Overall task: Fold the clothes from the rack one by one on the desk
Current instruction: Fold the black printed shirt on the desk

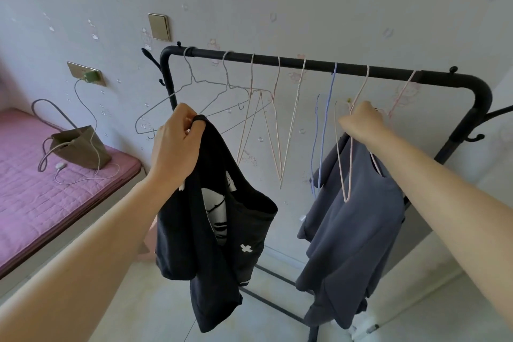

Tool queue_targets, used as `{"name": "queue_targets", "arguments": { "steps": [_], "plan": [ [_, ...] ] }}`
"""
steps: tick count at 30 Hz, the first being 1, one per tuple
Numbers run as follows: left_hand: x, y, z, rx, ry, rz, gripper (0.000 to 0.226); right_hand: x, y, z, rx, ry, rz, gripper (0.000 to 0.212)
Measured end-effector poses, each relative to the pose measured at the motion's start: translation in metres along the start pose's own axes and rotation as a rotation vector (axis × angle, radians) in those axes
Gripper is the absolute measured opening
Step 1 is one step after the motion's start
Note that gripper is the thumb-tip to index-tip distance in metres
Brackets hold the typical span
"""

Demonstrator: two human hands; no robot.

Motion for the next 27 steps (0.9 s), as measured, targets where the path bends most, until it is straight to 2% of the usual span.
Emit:
{"name": "queue_targets", "arguments": {
  "steps": [7,12,15,18,20,21,23,24,27],
  "plan": [
    [-0.052,0.006,-0.002,-0.046,-0.034,-0.036,0.014,0.034,0.050,-0.090,-0.121,0.215,0.139,0.059],
    [-0.101,0.017,-0.015,-0.064,-0.075,-0.017,0.016,0.107,0.087,-0.170,-0.193,0.509,0.175,0.065],
    [-0.136,0.026,-0.023,-0.078,-0.110,-0.010,0.015,0.155,0.111,-0.222,-0.249,0.735,0.193,0.086],
    [-0.170,0.035,-0.029,-0.098,-0.168,0.047,0.011,0.193,0.135,-0.265,-0.343,0.844,0.185,0.099],
    [-0.198,0.045,-0.035,-0.112,-0.210,0.078,0.012,0.218,0.154,-0.289,-0.423,0.855,0.137,0.092],
    [-0.212,0.049,-0.039,-0.117,-0.230,0.096,0.013,0.228,0.163,-0.296,-0.466,0.830,0.102,0.077],
    [-0.237,0.057,-0.047,-0.124,-0.265,0.138,0.014,0.243,0.177,-0.301,-0.496,0.781,0.045,0.030],
    [-0.249,0.062,-0.052,-0.129,-0.283,0.154,0.015,0.249,0.184,-0.302,-0.508,0.774,0.053,0.020],
    [-0.300,0.082,-0.072,-0.176,-0.376,0.181,0.016,0.267,0.217,-0.311,-0.559,0.817,0.114,0.039]
  ]
}}
Point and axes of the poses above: each hand's wrist, its own z-axis towards the middle knuckle, its own x-axis out of the palm, y = z × x, the point moved 7 cm from there along z, towards the middle knuckle, and after that the axes turned 4 degrees about -x, right-handed, at the moved point
